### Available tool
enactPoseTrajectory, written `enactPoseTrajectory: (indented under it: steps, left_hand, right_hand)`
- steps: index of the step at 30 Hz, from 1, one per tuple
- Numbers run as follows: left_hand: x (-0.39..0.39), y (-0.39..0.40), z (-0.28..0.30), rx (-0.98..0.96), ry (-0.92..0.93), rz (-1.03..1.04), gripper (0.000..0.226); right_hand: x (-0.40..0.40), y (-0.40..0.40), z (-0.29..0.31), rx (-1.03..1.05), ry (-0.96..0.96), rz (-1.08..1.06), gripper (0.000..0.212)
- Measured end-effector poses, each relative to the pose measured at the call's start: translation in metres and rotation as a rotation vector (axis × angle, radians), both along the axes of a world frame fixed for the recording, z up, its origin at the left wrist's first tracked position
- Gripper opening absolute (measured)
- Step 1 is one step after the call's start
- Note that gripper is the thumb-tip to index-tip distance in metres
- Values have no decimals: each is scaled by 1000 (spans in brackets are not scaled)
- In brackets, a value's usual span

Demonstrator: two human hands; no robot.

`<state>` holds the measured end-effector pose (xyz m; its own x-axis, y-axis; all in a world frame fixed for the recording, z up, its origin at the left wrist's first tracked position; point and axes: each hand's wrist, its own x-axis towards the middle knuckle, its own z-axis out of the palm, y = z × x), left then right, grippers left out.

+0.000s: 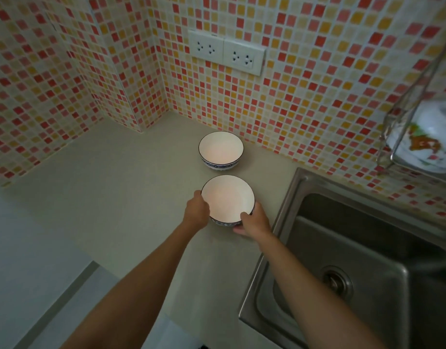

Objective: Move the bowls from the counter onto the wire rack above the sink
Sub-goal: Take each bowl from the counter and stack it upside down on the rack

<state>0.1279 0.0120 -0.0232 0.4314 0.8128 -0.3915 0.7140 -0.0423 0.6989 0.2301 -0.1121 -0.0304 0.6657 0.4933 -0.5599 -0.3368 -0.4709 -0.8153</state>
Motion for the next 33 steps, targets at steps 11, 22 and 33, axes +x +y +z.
enactPoseTrajectory:
  steps: [11, 22, 33]
  left_hand:
    - [37, -136, 33, 45, -112, -227, 38]
    - [60, -295, 22, 92, -288, -488, 42]
    - [23, -363, -74, 509, 236, -830, 96]
  right_hand:
    - [27, -163, 33, 199, 196, -169, 70]
    - [62, -332, 39, 290, 358, -409, 61]
    - [78, -423, 30, -39, 103, -436, 37]
